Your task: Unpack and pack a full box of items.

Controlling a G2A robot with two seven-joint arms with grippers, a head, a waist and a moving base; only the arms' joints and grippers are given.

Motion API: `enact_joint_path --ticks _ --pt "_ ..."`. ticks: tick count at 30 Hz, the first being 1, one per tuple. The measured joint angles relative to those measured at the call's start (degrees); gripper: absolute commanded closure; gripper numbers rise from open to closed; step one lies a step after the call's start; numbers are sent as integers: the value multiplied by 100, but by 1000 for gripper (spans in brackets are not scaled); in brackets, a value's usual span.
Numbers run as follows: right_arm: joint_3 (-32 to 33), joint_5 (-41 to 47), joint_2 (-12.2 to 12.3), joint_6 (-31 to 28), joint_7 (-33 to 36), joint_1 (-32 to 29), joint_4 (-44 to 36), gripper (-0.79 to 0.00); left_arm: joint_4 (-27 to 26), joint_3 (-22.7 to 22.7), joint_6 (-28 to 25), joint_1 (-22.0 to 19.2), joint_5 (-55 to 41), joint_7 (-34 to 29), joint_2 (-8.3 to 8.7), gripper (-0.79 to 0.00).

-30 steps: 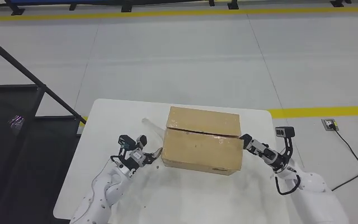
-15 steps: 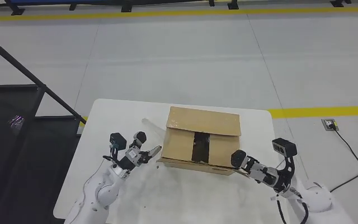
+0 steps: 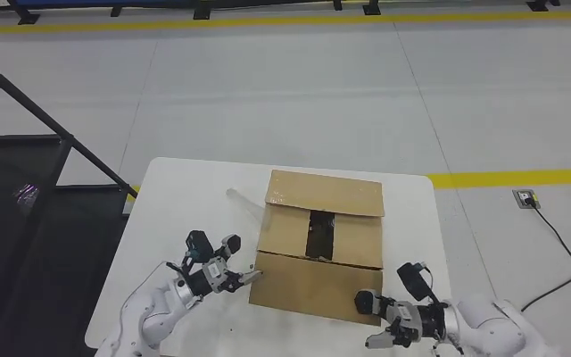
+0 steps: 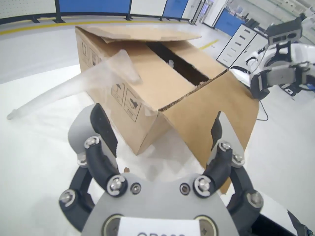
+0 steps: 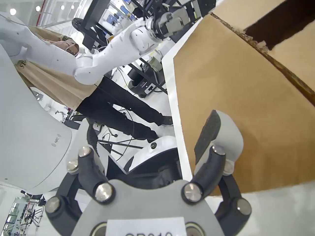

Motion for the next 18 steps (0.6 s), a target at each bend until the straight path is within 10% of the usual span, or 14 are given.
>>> enact_joint_path --ticks 13,18 --pt "-440 3812 -188 1460 336 1089 646 -785 343 127 76 -131 -55 69 12 -785" --pt "-432 3689 -185 1425 329 1078 639 -785 341 133 158 -106 -220 280 -2 -785"
